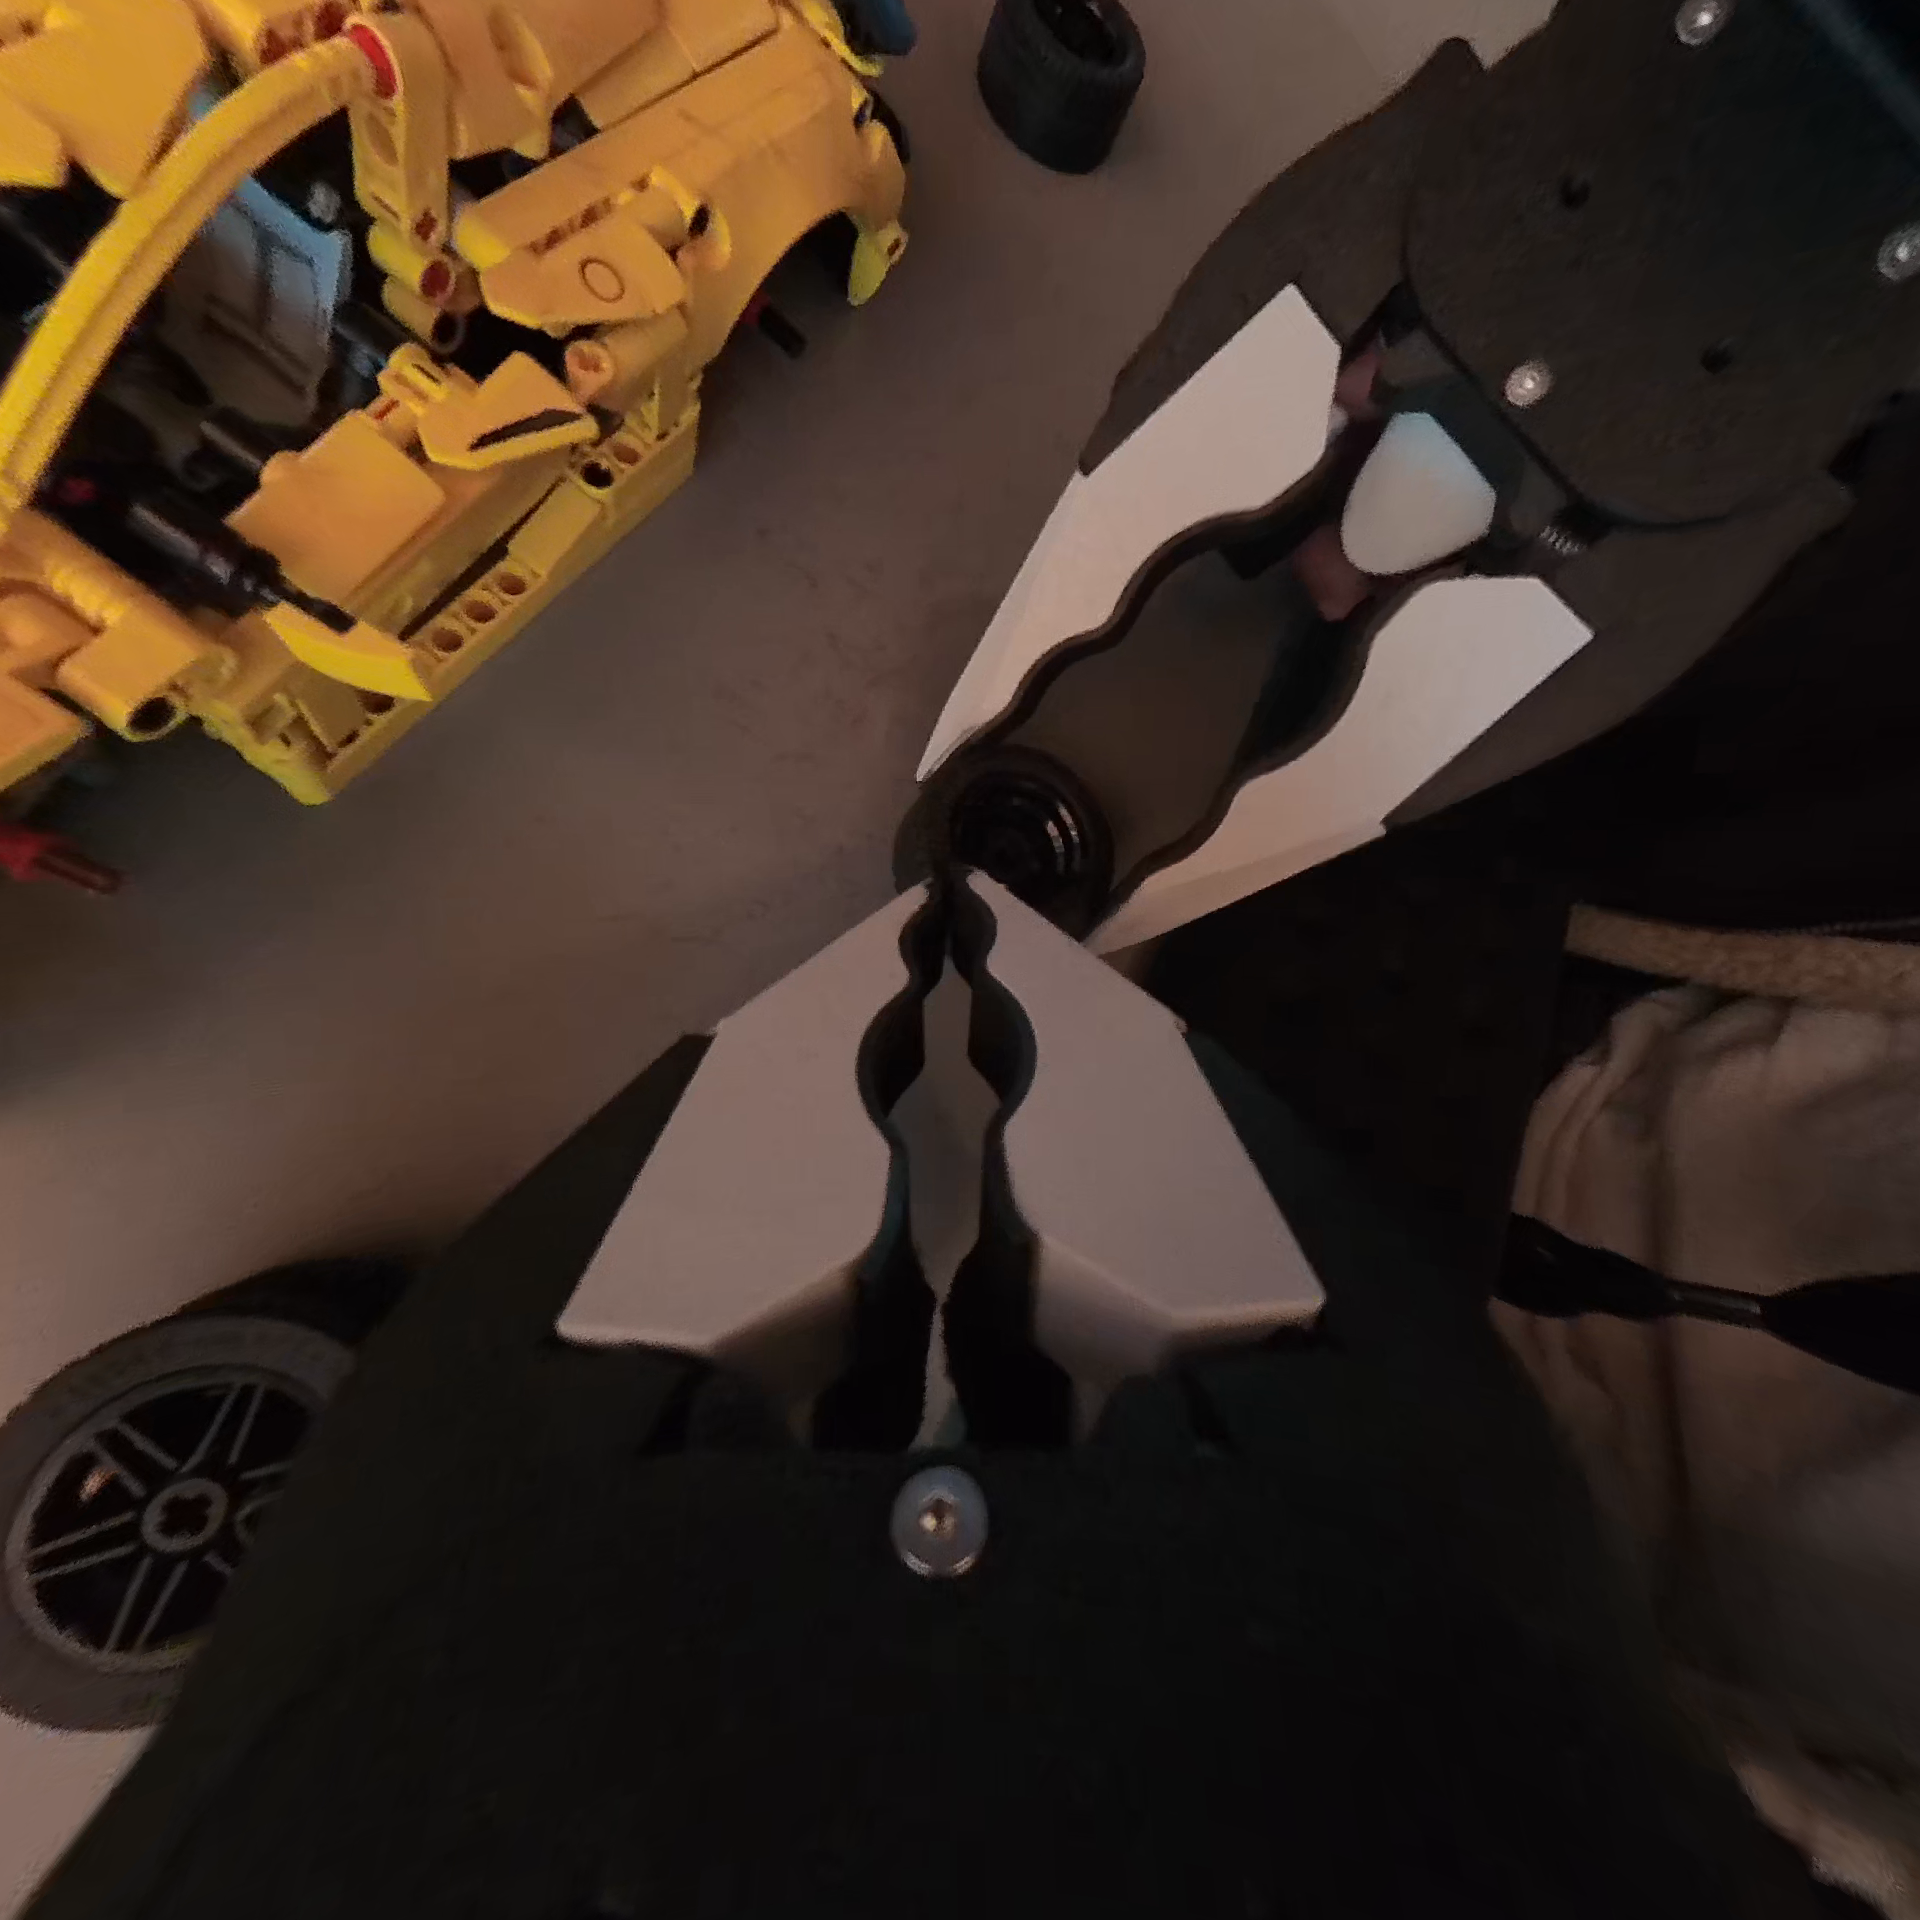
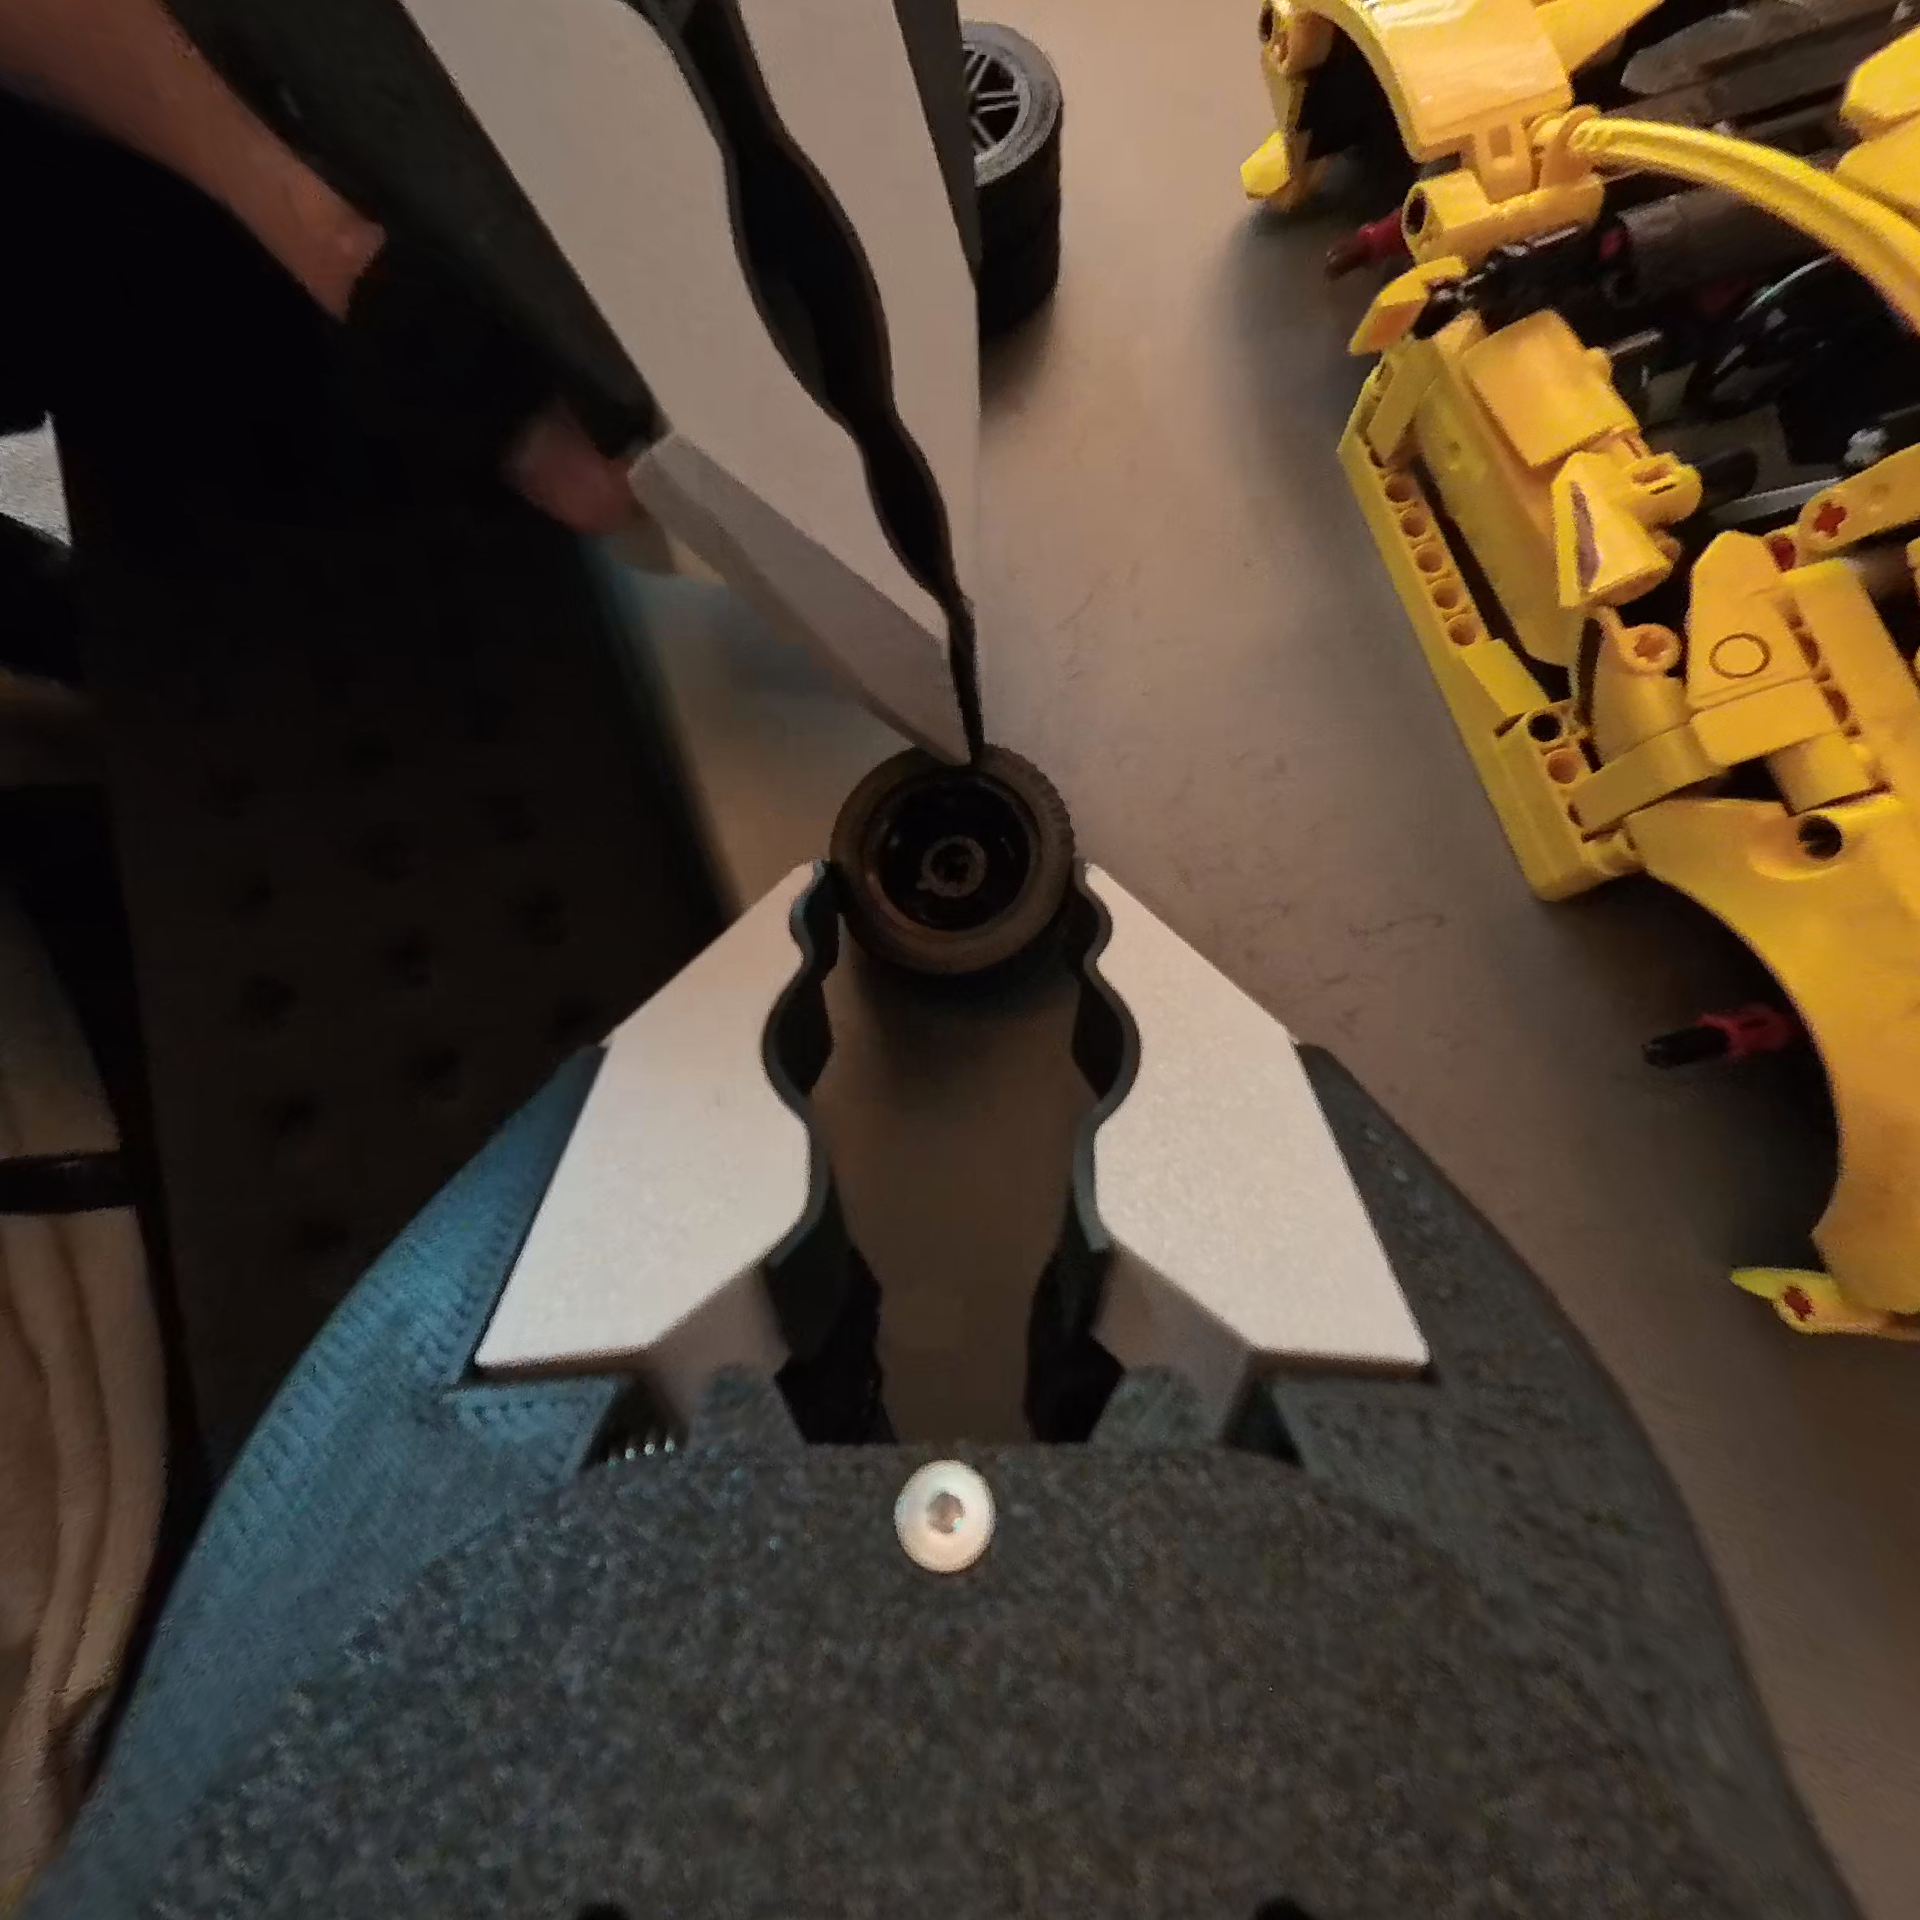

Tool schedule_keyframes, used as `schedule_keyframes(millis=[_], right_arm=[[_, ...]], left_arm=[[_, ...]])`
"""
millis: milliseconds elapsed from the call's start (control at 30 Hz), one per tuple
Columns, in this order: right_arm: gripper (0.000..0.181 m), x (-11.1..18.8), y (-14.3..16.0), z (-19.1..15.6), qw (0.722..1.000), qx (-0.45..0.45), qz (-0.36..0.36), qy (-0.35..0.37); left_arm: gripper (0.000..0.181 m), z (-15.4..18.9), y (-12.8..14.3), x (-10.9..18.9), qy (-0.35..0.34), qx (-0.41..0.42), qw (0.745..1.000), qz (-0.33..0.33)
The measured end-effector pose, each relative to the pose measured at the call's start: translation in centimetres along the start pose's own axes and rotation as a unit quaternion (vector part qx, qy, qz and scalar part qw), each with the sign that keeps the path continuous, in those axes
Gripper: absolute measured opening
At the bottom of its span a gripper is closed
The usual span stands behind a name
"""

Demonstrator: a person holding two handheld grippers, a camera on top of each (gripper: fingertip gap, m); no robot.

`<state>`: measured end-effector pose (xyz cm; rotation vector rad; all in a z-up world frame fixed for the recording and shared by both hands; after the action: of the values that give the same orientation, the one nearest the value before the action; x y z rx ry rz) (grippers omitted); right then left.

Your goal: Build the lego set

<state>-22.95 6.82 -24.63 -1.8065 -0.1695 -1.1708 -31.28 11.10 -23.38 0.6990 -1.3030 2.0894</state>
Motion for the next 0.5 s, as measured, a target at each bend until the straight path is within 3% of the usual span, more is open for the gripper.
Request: schedule_keyframes(millis=[100,200,400,500], right_arm=[[0.044,0.0,0.0,0.0,1.000,0.003,0.000,0.002],[0.045,0.0,0.0,0.1,1.000,-0.001,0.000,-0.003],[0.045,-0.1,0.1,0.1,1.000,-0.003,-0.004,-0.003],[0.045,-0.1,0.1,0.1,1.000,-0.003,-0.005,-0.002]], left_arm=[[0.000,0.4,-0.3,0.1,-0.035,-0.046,0.998,-0.017],[0.000,0.1,-1.3,0.5,-0.025,-0.019,0.999,0.034],[0.000,-0.2,-1.3,-0.9,-0.019,-0.030,0.999,0.015],[0.000,0.3,-1.2,-1.1,-0.067,-0.078,0.995,0.006]])
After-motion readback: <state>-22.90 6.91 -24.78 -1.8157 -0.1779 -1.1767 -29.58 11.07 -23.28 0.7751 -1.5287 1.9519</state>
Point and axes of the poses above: each gripper's, where its closed fingertips meet, x back along the fingers, y out of its underside, z = x × y across the jaws, the point moved 6 cm from there along x, back along the fingers, and after that the axes turned 4 degrees about -z, right-handed, at the moved point
